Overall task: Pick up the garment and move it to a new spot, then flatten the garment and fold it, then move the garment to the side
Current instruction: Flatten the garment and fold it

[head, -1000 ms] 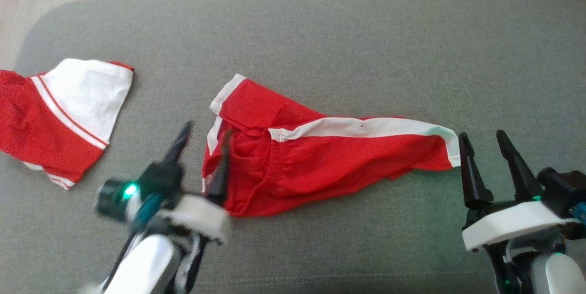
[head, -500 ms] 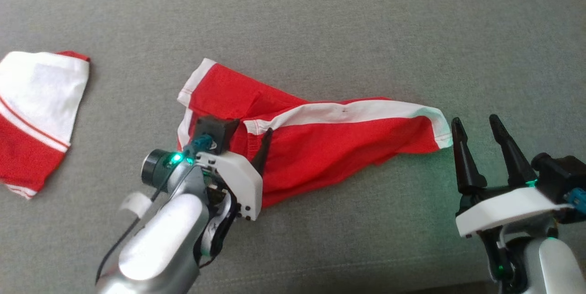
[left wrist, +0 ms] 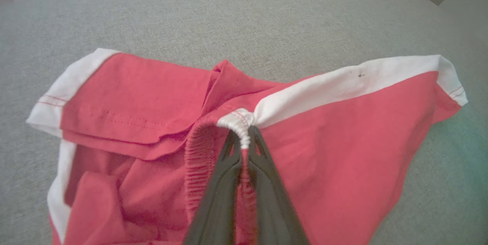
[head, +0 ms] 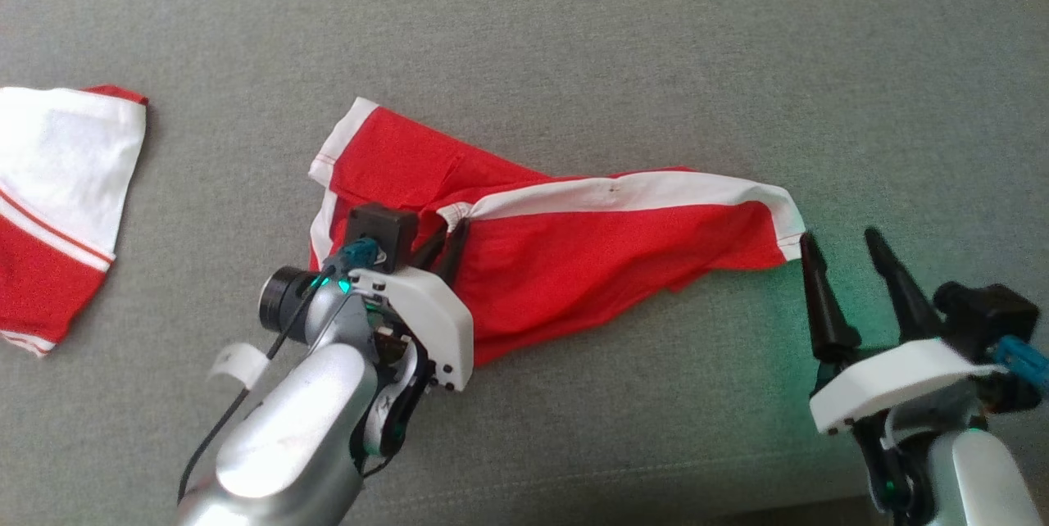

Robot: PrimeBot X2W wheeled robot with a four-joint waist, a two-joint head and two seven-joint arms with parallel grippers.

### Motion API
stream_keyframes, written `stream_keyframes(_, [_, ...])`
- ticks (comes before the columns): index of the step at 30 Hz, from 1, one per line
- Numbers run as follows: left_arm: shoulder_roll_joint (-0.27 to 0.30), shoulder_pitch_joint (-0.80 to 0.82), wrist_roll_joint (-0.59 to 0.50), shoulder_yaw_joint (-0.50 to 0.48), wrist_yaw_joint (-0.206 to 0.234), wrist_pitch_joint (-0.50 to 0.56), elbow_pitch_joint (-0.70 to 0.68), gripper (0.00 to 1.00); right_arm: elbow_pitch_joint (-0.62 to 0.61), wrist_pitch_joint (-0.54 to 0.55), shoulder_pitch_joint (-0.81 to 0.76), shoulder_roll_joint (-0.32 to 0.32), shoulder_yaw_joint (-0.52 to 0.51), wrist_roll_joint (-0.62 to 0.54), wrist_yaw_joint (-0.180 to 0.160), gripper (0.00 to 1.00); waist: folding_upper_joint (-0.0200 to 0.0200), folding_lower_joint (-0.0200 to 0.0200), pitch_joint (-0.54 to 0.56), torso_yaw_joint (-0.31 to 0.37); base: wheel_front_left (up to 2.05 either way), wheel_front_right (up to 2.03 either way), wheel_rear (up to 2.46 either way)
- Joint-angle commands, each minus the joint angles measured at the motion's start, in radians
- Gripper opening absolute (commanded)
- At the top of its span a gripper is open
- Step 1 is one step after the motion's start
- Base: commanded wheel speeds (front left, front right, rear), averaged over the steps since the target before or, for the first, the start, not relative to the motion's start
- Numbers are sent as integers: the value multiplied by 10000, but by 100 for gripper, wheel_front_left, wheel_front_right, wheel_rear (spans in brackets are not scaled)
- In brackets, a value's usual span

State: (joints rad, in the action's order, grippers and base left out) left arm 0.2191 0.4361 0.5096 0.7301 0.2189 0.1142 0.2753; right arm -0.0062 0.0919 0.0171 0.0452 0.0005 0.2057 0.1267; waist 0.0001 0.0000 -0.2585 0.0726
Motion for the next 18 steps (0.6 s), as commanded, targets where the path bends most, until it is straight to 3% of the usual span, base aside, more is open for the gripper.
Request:
stream_keyframes(1, [130,534,-136,-406,-6,-145,-370,0,-170,124,328,110,188,-71,40,100,-1,0,-17,-26,0,0,0])
stream_keyframes(15, [23,779,-314,-206,-115,-688,-588,0,2439,882,1647,690,479,471,40,98,-1,0,-151,-531,0,0,0])
stream_keyframes(16, [17,783,-313,-199,-140,-757,-599,0,2635,971,1718,759,554,567,40,42,-1,0,-119,-572,0,0,0])
stream_keyframes(17, [18,785,-327,-185,-168,-841,-613,0,2757,964,1780,822,617,672,40,0,-1,0,-80,-612,0,0,0])
stream_keyframes(18, [18,773,-330,-187,-184,-944,-629,0,2800,851,1843,862,646,805,40,0,-1,0,-26,-645,0,0,0])
